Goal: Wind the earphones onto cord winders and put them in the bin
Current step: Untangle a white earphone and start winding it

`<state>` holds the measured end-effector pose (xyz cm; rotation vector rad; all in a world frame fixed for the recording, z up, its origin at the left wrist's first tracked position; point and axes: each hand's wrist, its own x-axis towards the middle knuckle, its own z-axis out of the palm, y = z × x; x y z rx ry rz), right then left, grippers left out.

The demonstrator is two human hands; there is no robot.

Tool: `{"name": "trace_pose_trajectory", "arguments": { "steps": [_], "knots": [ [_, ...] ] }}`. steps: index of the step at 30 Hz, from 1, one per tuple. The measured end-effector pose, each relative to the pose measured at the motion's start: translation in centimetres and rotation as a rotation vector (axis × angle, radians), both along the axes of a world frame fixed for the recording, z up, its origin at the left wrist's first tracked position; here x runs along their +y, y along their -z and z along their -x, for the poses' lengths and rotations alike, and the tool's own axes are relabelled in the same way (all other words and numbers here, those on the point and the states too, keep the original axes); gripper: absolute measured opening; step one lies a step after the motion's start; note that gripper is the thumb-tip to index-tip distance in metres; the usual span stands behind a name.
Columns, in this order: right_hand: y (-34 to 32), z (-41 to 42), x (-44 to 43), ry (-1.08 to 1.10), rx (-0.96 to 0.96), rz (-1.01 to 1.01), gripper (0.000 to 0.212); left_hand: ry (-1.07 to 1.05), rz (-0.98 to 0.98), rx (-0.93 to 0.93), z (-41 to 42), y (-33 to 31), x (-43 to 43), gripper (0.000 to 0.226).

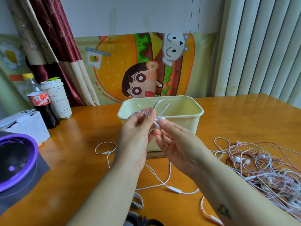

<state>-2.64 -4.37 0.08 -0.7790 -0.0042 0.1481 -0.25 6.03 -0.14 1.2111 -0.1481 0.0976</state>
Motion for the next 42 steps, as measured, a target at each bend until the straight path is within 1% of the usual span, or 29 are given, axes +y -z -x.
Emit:
{"name": "trace_pose_trajectory", "arguments": {
  "steps": [2, 3, 6, 8, 10, 12, 14, 17, 19, 22, 26, 29, 31, 33, 36, 39, 42],
  "knots": [
    [-0.04, -0.17, -0.12, -0.008, 0.052, -0.047, 0.012, 0.032, -0.016, -0.009, -0.12, -0.03, 0.15, 0.038],
    [-0.04, -0.23, -0.19, -0.013, 0.066, -0.060, 0.011, 0.053, -0.023, -0.010, -0.18, -0.05, 0.19, 0.039],
    [0.05, -0.40, -0.40, 0.000, 0.055, -0.041, 0.011, 0.068, -0.031, -0.009, -0.45, 0.05, 0.28, 0.023],
    [0.08, -0.31, -0.46, 0.000, 0.011, -0.008, 0.017, 0.043, -0.024, -0.013, -0.49, 0.09, 0.34, 0.021],
    [0.03, -0.06, -0.47, -0.001, -0.063, 0.061, 0.027, 0.017, -0.016, -0.020, -0.44, 0.05, 0.41, 0.031],
    [0.03, 0.15, -0.42, 0.051, -0.139, 0.175, 0.030, 0.007, -0.006, -0.012, -0.37, -0.02, 0.49, 0.038],
    [0.06, 0.30, -0.30, 0.149, -0.197, 0.295, 0.028, 0.013, 0.014, 0.002, -0.38, -0.03, 0.46, 0.031],
    [0.11, 0.41, -0.19, 0.289, -0.283, 0.474, 0.019, 0.056, 0.079, 0.042, -0.21, -0.18, 0.23, 0.014],
    [0.07, 0.44, -0.17, 0.358, -0.325, 0.556, 0.015, 0.088, 0.085, 0.054, -0.06, -0.23, 0.10, 0.017],
    [0.05, 0.37, -0.33, 0.425, -0.359, 0.594, 0.013, 0.119, 0.077, 0.043, -0.03, -0.26, 0.05, 0.022],
    [0.02, 0.30, -0.62, 0.444, -0.366, 0.576, 0.013, 0.147, 0.046, -0.002, 0.02, -0.51, 0.17, 0.023],
    [0.03, 0.33, -0.69, 0.409, -0.374, 0.562, 0.011, 0.095, -0.008, -0.035, 0.05, -0.50, 0.38, 0.020],
    [0.02, 0.34, -0.52, 0.364, -0.359, 0.501, 0.016, 0.054, -0.021, -0.040, -0.01, -0.34, 0.47, 0.019],
    [0.05, 0.26, -0.45, 0.308, -0.302, 0.387, 0.020, 0.043, -0.017, -0.038, -0.06, -0.25, 0.43, 0.023],
    [0.04, 0.13, -0.58, 0.226, -0.215, 0.274, 0.012, 0.026, -0.042, -0.049, -0.24, -0.09, 0.43, 0.036],
    [-0.04, 0.03, -0.79, 0.195, -0.188, 0.243, 0.011, 0.011, -0.072, -0.058, -0.45, 0.09, 0.57, 0.038],
    [-0.15, -0.05, -1.06, 0.182, -0.184, 0.259, 0.011, -0.014, -0.129, -0.069, -0.56, 0.14, 0.66, 0.045]
  ]
}}
